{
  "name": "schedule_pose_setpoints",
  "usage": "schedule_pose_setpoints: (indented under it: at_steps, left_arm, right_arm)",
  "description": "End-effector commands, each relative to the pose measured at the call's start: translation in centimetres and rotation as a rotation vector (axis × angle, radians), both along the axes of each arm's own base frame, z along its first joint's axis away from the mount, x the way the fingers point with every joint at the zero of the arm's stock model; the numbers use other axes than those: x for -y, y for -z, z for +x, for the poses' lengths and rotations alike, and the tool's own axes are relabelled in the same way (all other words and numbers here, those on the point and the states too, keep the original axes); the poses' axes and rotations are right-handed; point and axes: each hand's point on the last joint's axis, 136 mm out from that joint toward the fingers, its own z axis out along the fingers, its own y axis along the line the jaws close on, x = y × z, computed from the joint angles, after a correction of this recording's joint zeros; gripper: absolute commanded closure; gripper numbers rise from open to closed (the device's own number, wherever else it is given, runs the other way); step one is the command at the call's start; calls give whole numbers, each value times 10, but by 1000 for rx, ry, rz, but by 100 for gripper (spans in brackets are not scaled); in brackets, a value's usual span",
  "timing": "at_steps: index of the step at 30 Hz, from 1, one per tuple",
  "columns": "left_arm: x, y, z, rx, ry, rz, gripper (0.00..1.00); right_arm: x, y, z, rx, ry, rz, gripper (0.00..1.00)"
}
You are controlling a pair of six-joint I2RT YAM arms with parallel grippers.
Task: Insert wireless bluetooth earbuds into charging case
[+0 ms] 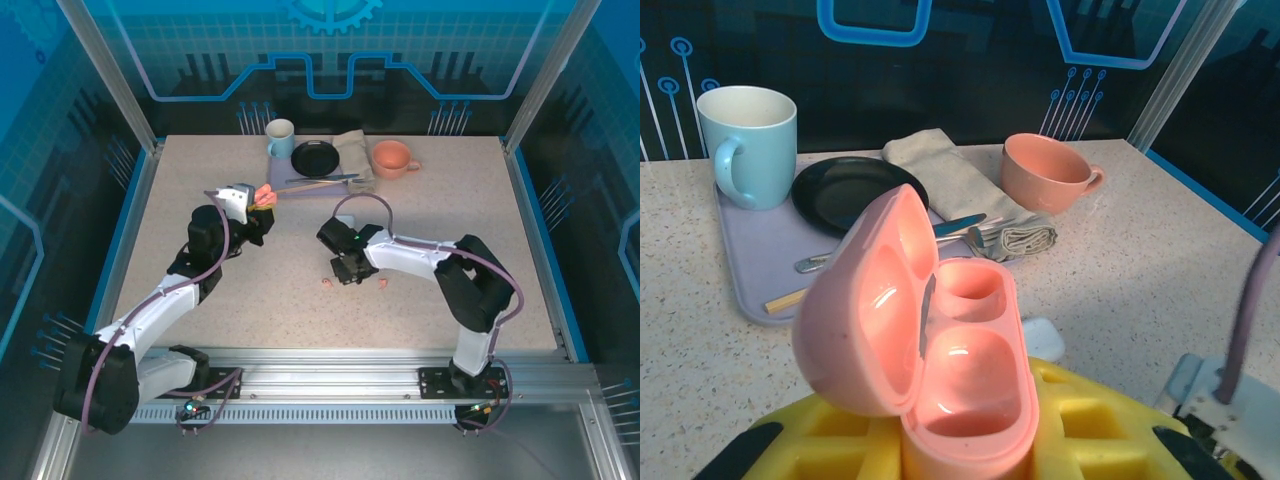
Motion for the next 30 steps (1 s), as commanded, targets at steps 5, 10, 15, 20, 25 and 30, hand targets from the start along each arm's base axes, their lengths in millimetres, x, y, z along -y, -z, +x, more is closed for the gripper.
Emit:
schedule_pose_setpoints:
  at_steps: [5,10,15,20,25,30]
  left_arm:
    - [-2,-5,-1,12,1,-7,100]
    - [-2,-7,0,14,3,-9,100]
    - [-1,-9,2,18,4,-9,100]
    - [-1,-10,2,18,6,-11,100]
    - [-1,-9,2,17,7,-11,100]
    - [0,-8,3,15,9,-15,100]
  right_arm:
    - [-56,-34,-17,-16,-218,177,75]
    - [-67,-19,-21,-19,-300,87,51]
    - [-64,5,-21,-52,-323,28,52]
    - [-59,15,-18,-58,-314,5,53]
    - [-52,18,-10,-61,-283,4,54]
    - [-43,18,2,-64,-243,13,56]
